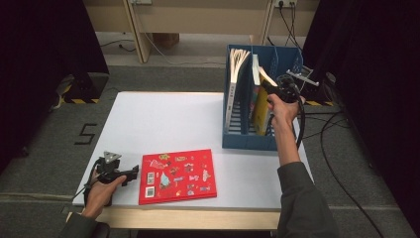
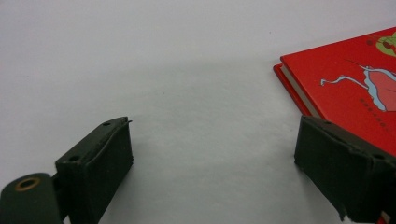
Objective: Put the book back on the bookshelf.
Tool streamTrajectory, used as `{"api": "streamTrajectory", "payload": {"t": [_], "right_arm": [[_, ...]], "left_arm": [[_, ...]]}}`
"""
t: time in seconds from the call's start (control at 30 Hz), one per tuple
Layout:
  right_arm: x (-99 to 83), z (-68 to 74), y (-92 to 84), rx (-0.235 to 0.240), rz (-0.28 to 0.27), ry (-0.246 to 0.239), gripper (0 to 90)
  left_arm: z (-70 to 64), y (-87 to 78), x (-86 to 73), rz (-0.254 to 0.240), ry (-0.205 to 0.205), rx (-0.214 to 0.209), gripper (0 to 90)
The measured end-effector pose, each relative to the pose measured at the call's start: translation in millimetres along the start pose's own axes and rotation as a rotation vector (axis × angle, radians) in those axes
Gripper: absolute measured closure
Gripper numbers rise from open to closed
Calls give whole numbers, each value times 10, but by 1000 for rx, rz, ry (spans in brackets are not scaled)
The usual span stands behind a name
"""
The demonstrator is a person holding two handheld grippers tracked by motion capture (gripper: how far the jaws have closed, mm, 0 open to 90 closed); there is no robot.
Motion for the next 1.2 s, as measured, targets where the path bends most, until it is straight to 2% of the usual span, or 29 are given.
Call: {"api": "streamTrajectory", "payload": {"t": [0.57, 0.8, 0.87, 0.9, 1.0, 1.2], "right_arm": [[-217, -36, -263, 43, 9, -32, 672], [-294, -52, -346, 61, 10, -30, 647], [-314, -48, -374, 80, 14, -34, 622], [-328, -45, -397, 97, 22, -43, 620], [-368, -64, -478, 100, 10, -93, 616], [-494, -98, -666, 120, 26, -141, 610]], "left_arm": [[4, 3, 1, 1, 3, -7, 96], [5, 4, 1, 1, 3, -7, 96], [4, 4, 1, 0, 2, -7, 96], [3, 3, 0, 1, 2, -7, 96], [5, 3, 1, 1, 3, -7, 96], [5, 4, 1, 1, 3, -7, 95]]}}
Point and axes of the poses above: each handheld gripper's, and its own axes: y roughly forward along the jaws, x roughly out of its top, z roughly to its left, the point moved 7 cm from there along y, roughly forward along the jaws, and after that the axes turned 10 degrees about -x, right-handed, at the moved point
